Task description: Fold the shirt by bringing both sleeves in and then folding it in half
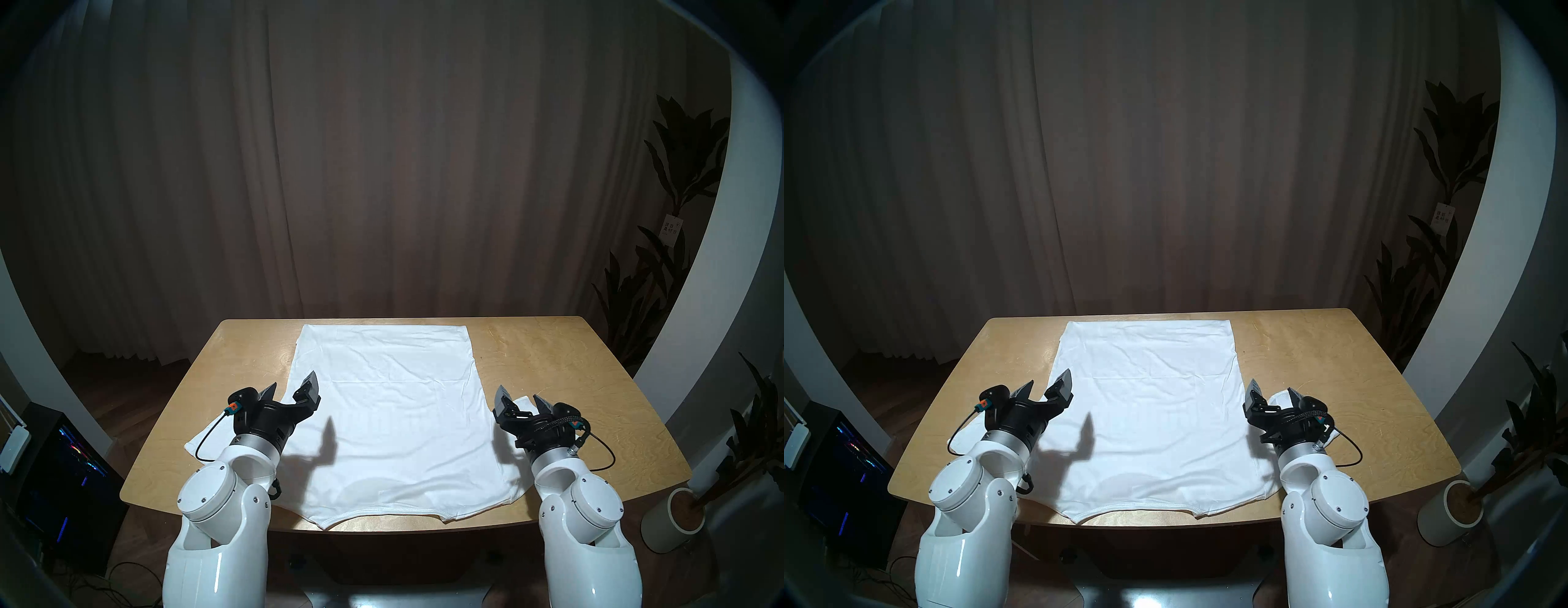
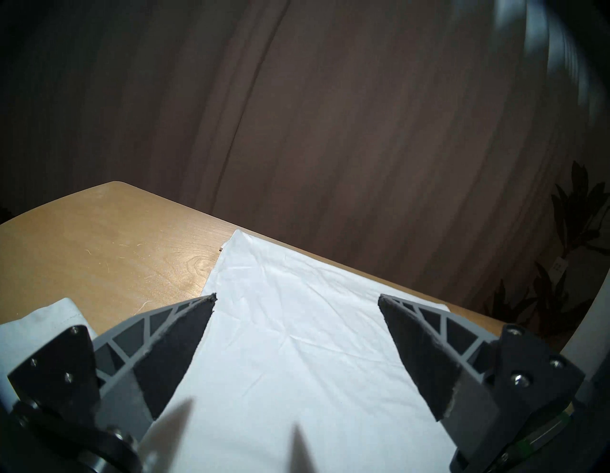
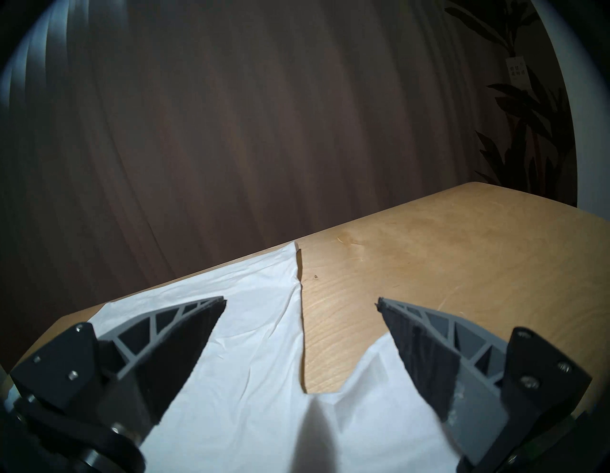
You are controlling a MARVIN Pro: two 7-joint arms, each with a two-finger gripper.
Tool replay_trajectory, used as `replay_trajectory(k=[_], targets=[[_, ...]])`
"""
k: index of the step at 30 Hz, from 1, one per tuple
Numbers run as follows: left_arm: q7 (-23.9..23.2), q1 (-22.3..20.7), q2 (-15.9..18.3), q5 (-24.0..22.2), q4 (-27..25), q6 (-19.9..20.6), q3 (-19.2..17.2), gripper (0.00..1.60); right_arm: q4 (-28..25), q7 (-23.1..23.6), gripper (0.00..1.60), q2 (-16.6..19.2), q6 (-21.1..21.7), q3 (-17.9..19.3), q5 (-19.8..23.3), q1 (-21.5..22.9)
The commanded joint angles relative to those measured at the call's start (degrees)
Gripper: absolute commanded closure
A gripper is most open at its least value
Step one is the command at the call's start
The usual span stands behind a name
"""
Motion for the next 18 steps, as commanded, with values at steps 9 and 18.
replay_trajectory(k=[9,18], targets=[[-3.1,5.0,-2.0,-12.7,-7.5,8.4,-7.4,0.00,-6.7,3.4,0.00,0.1,8.9,9.7,11.8,-6.4],[-4.8,8.5,-4.4,-20.9,-9.7,13.3,-11.0,0.00,-8.4,5.9,0.00,-0.2,16.2,16.0,19.9,-10.5]])
